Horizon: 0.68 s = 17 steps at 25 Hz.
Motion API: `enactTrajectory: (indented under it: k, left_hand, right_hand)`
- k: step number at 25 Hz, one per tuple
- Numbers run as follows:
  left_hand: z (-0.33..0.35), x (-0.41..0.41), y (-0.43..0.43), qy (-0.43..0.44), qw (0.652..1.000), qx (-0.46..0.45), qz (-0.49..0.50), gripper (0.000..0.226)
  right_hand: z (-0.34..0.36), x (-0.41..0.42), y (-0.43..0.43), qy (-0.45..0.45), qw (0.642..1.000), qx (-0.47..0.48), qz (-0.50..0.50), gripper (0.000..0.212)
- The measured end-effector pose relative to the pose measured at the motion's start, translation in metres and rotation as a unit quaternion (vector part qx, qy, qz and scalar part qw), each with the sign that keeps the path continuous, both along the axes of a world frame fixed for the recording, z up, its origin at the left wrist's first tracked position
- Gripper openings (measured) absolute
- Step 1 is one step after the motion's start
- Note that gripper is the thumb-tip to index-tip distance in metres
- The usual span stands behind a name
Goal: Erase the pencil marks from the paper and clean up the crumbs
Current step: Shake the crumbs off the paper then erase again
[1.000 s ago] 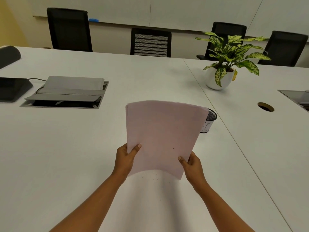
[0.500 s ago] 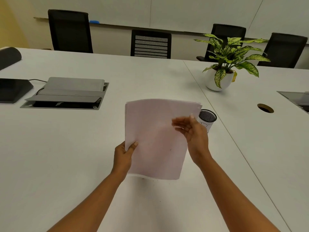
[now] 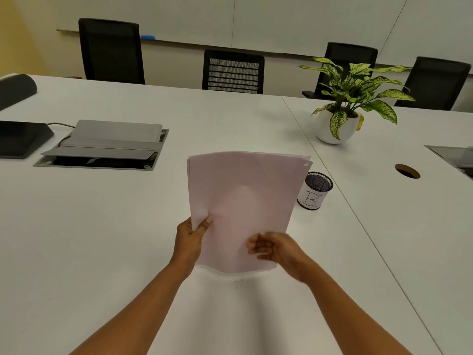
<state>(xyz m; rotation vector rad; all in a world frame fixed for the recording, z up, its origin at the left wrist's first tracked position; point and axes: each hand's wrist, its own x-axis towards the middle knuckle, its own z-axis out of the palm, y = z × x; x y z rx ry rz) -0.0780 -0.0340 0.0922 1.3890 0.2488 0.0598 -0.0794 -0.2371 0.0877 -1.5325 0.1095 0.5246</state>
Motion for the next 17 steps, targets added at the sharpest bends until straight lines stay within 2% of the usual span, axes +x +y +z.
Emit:
enactTrajectory:
  k: [4, 6, 9, 12, 14, 17]
  left_hand:
    - [-0.001, 0.002, -0.003, 0.005, 1.0, 0.0, -0.009, 0.014]
    - [-0.001, 0.002, -0.006, 0.007, 1.0, 0.001, -0.014, 0.014]
    - [0.001, 0.004, -0.008, -0.001, 1.0, 0.001, -0.018, 0.009]
    - [0.002, 0.007, -0.008, -0.004, 1.0, 0.024, -0.015, 0.006]
    - [0.002, 0.008, -0.007, 0.0, 1.0, 0.026, -0.017, 0.006]
    - [0.002, 0.007, -0.008, 0.003, 1.0, 0.021, -0.022, 0.012]
  right_hand:
    - [0.058, 0.029, 0.0, -0.08, 0.986, 0.135, -0.05, 0.033]
    - [0.068, 0.032, 0.012, -0.091, 0.982, 0.162, -0.035, 0.032]
    - [0.034, 0.015, 0.039, -0.062, 0.996, 0.05, 0.035, 0.03]
    - [-0.005, -0.004, 0.044, -0.041, 0.992, -0.066, 0.096, 0.031]
    - [-0.001, -0.002, 0.041, -0.046, 0.992, -0.072, 0.088, 0.03]
    - [0.039, 0.018, 0.037, -0.099, 0.994, 0.026, 0.037, 0.027]
